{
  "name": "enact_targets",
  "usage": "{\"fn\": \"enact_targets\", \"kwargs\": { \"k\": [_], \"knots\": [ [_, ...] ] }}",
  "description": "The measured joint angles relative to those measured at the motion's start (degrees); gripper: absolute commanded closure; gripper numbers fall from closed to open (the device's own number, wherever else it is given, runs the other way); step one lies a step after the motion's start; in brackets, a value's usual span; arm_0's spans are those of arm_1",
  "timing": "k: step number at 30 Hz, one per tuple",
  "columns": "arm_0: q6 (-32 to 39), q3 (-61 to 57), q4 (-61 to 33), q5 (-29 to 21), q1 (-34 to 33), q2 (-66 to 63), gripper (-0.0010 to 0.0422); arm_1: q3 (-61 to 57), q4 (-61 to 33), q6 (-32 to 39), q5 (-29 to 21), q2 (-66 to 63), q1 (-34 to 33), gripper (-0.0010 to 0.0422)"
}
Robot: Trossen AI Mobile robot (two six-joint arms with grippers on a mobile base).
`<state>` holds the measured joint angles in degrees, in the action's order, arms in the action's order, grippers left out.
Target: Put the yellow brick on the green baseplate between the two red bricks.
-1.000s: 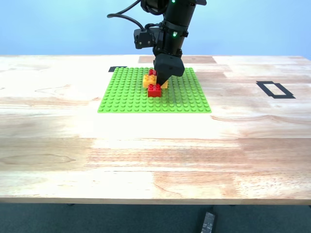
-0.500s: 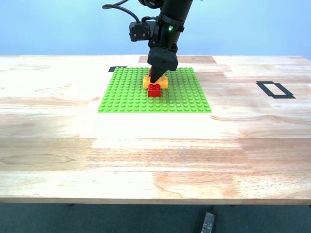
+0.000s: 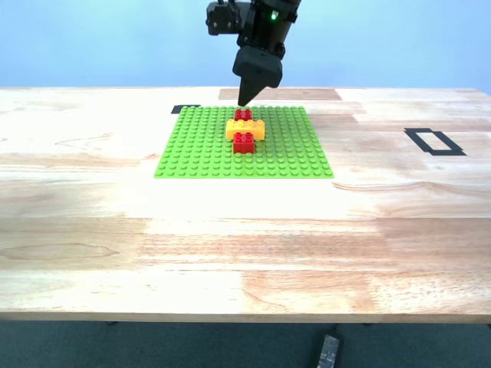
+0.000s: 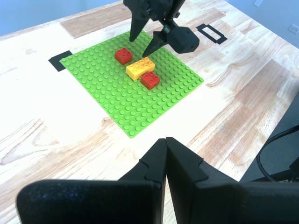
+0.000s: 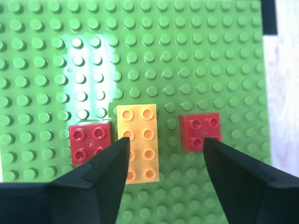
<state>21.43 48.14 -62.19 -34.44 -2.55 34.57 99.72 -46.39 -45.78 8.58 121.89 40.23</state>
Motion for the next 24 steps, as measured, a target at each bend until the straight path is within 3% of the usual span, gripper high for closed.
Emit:
{"fn": "enact_targets", "kwargs": {
  "k": [10, 13, 24],
  "knots": [
    [-0.02, -0.04, -0.39, 0.00, -0.02, 0.00, 0.0412, -0.48, -0.09, 1.90, 0.57, 1.46, 0.42, 0.0418],
    [-0.02, -0.09, -0.42, 0.00, -0.02, 0.02, 0.0413, -0.48, 0.09, 1.81, 0.48, 1.42, 0.55, 0.0403],
    [-0.02, -0.09, -0.24, -0.02, -0.02, 0.00, 0.0412, -2.71, 0.90, 2.32, 0.55, 1.18, 0.59, 0.0412]
  ]
}}
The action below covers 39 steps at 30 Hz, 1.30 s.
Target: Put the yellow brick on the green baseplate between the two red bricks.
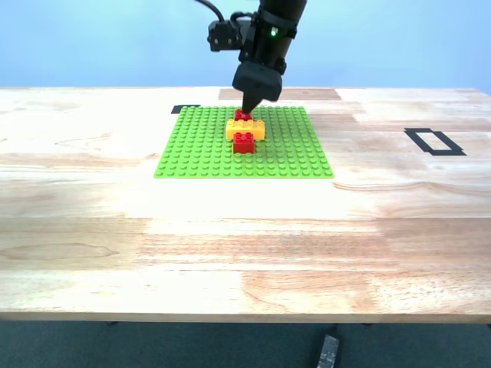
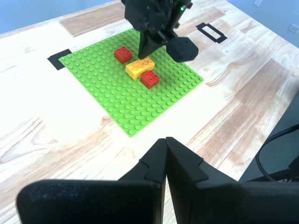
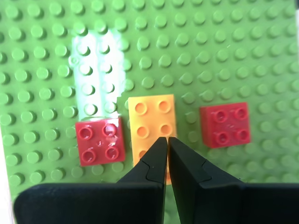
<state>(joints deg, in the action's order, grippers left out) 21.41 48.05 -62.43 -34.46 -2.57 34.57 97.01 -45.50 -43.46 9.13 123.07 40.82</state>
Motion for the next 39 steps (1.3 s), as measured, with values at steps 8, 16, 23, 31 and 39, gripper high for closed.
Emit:
{"fn": "enact_targets", "kwargs": {
  "k": [8, 16, 23, 31, 39],
  "knots": [
    [0.00, 0.00, -0.13, 0.00, 0.00, 0.02, 0.0413, -2.03, 2.10, -0.24, -0.02, -0.22, 0.09, 0.0412],
    [0.00, 0.00, -0.15, 0.00, 0.00, 0.02, 0.0412, -2.25, 2.36, 0.07, 1.40, 0.46, 0.33, 0.0412],
    [0.00, 0.00, -0.13, 0.15, 0.00, 0.02, 0.0412, -2.05, 2.95, 0.15, 1.46, 2.08, 0.37, 0.0412],
    [0.02, 0.00, -0.20, 1.44, -0.02, 0.02, 0.0412, -2.01, 3.58, -0.24, 0.92, 3.72, 0.33, 0.0412],
    [0.02, 0.00, 0.09, 1.46, -0.09, 0.00, 0.0413, -2.12, 3.98, -0.26, 1.40, 3.85, -0.22, 0.0412]
  ]
}}
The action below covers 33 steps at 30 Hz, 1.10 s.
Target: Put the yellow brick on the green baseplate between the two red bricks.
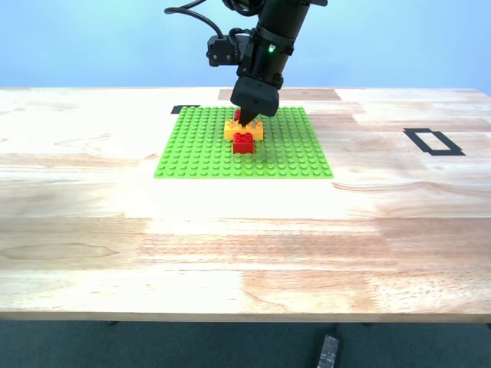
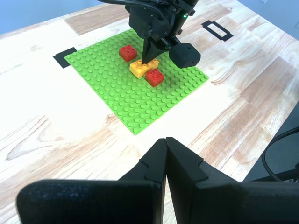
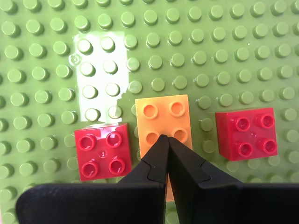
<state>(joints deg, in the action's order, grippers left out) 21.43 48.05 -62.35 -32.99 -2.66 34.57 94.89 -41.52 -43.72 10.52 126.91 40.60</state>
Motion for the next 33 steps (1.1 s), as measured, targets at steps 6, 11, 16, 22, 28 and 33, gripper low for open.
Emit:
{"fn": "enact_targets", "kwargs": {
  "k": [6, 11, 16, 22, 28, 33],
  "knots": [
    [0.00, 0.00, 0.09, 0.02, 0.00, 0.02, 0.0412, -0.13, 2.01, -0.15, -1.66, -0.31, -0.68, 0.0412],
    [0.00, 0.00, 0.09, 0.09, 0.00, 0.02, 0.0412, -0.09, 1.81, -0.13, -1.53, -0.17, -0.87, 0.0412],
    [0.00, 0.00, -0.20, 0.09, 0.00, 0.02, 0.0413, -0.13, 1.57, -0.02, -1.79, -0.17, -0.72, 0.0412],
    [0.00, 0.00, 0.07, 0.09, 0.00, 0.02, 0.0412, 0.20, 1.07, 0.15, -2.27, -1.27, -0.50, 0.0412],
    [0.00, 0.00, 0.35, 0.09, 0.00, 0.02, 0.0412, 0.09, 0.39, 0.07, -3.41, -5.73, -0.94, 0.0412],
    [-0.02, 0.00, 1.27, 0.09, 0.00, 0.00, 0.0413, 0.22, 1.38, 0.85, -2.82, -10.67, -2.58, 0.0413]
  ]
}}
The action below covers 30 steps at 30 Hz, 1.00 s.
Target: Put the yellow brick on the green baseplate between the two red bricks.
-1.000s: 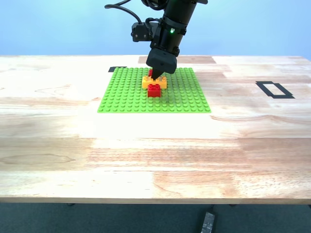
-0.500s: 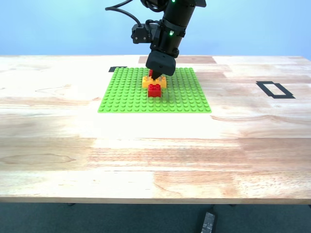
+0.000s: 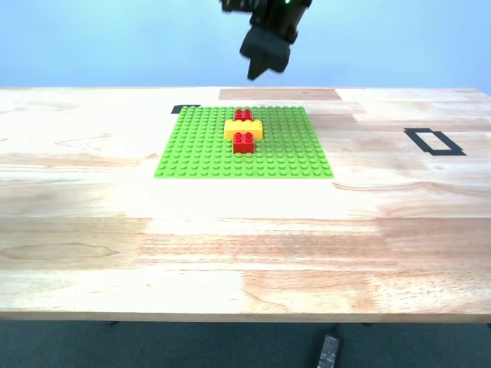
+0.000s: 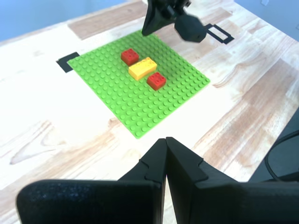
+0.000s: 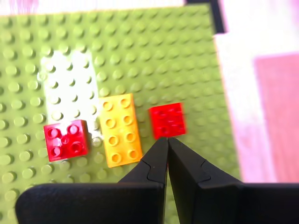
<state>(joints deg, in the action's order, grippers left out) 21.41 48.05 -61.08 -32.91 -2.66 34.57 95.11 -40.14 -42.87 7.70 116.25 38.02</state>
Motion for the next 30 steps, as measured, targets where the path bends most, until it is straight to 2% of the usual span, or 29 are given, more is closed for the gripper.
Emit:
{"fn": "enact_targets", "kwargs": {
  "k": [6, 14, 19, 24, 30],
  "knots": [
    [-0.02, 0.00, 1.97, 0.04, 0.00, -0.02, 0.0413, -4.44, 4.85, 3.96, 0.28, -8.48, -4.00, 0.0413],
    [-0.52, -0.13, 7.17, 5.97, 0.00, -0.42, 0.0412, -25.77, 20.81, 10.99, -1.40, -28.52, -9.97, 0.0413],
    [-3.13, -1.51, 11.87, 5.86, 0.00, -0.90, 0.0413, -39.19, 28.76, 16.57, -4.52, -44.76, -13.73, 0.0413],
    [-3.21, -1.97, 12.52, 5.86, 0.00, -0.61, 0.0412, -51.56, 36.61, 27.28, -5.81, -61.40, -18.47, 0.0413],
    [-5.27, -2.05, 18.10, 6.05, 0.02, -1.57, 0.0413, -63.63, 37.94, 31.08, -12.09, -78.14, -22.38, 0.0413]
  ]
}}
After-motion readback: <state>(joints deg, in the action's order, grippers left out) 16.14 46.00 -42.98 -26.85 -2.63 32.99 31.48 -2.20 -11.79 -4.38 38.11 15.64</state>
